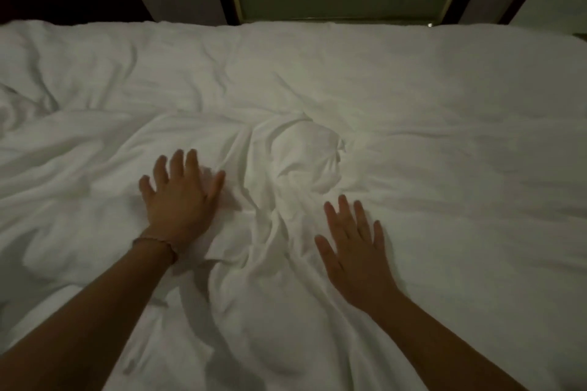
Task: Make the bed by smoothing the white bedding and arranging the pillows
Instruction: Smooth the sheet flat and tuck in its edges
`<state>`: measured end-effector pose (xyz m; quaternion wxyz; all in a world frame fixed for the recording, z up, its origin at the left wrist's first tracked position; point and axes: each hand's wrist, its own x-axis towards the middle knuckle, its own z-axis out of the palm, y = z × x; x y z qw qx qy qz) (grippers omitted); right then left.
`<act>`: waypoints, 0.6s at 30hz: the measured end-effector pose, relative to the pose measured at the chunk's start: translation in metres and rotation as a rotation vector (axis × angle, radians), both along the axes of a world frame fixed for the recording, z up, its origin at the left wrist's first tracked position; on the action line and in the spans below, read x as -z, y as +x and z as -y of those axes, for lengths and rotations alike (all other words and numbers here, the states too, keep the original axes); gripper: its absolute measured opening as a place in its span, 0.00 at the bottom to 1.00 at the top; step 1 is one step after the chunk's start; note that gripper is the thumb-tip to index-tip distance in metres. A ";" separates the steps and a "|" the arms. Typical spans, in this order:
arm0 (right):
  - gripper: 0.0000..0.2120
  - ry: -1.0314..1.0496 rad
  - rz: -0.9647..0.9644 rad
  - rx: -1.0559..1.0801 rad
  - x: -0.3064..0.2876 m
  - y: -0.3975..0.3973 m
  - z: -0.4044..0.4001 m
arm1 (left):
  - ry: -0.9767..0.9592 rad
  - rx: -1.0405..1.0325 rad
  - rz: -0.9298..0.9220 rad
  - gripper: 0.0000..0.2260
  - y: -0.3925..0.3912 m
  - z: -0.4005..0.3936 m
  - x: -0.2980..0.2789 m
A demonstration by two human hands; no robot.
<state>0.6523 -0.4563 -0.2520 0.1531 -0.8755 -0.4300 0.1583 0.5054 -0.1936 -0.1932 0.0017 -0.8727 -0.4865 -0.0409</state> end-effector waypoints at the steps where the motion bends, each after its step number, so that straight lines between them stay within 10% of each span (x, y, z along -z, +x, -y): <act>1: 0.31 -0.002 -0.006 -0.022 -0.001 -0.016 -0.005 | 0.006 -0.057 0.000 0.35 -0.020 -0.007 -0.001; 10: 0.41 0.022 -0.151 -0.106 -0.026 -0.107 -0.007 | 0.040 -0.256 0.098 0.34 -0.158 0.046 0.022; 18: 0.29 0.379 0.317 -0.317 -0.048 -0.206 -0.014 | 0.084 -0.035 0.219 0.22 -0.203 0.069 0.044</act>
